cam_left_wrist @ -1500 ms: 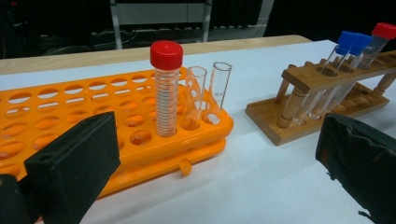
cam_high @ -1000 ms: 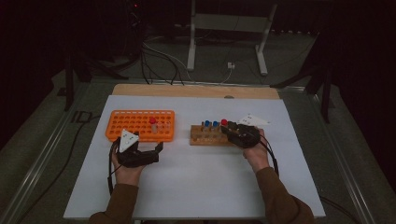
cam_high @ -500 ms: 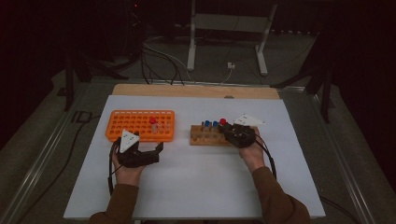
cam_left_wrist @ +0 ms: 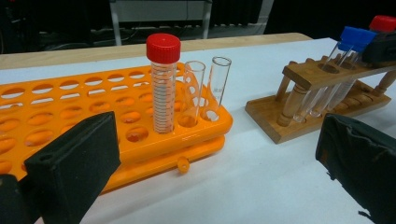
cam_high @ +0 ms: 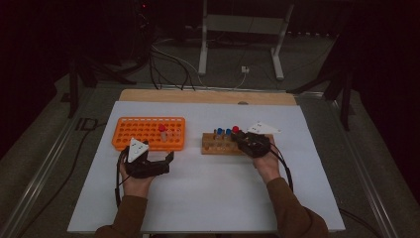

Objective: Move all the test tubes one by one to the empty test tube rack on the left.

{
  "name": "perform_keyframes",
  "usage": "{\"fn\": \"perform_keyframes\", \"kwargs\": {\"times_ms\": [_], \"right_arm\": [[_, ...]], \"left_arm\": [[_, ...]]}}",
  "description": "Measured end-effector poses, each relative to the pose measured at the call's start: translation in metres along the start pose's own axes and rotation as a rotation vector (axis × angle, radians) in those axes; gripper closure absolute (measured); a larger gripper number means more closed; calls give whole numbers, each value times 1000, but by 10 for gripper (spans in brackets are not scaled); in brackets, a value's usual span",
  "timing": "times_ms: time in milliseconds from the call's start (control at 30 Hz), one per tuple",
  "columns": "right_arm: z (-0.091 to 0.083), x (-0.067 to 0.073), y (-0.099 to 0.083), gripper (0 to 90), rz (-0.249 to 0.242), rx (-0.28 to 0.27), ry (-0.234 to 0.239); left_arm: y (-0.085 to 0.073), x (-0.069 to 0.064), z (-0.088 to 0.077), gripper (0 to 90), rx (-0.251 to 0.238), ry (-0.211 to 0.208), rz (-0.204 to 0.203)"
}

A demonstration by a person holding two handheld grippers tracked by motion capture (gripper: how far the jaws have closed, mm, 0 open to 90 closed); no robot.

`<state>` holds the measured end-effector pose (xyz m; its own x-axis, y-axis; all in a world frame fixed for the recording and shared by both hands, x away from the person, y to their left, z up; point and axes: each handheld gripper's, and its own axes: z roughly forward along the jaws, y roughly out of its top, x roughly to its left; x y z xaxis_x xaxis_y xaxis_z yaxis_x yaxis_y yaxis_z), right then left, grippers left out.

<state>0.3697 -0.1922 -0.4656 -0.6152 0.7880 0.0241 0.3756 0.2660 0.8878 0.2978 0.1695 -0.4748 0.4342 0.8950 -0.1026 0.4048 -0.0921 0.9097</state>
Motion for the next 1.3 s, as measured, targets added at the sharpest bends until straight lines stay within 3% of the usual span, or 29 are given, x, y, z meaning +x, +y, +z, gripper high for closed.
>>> {"fn": "perform_keyframes", "kwargs": {"times_ms": [967,1300], "right_arm": [[-31,-3,29,742,24,-111,-7],[-43,1,37,742,16,-132,24]], "left_arm": [[-2,-4,4,6,15,-8,9],[-2,-6,4,6,7,-12,6]]}}
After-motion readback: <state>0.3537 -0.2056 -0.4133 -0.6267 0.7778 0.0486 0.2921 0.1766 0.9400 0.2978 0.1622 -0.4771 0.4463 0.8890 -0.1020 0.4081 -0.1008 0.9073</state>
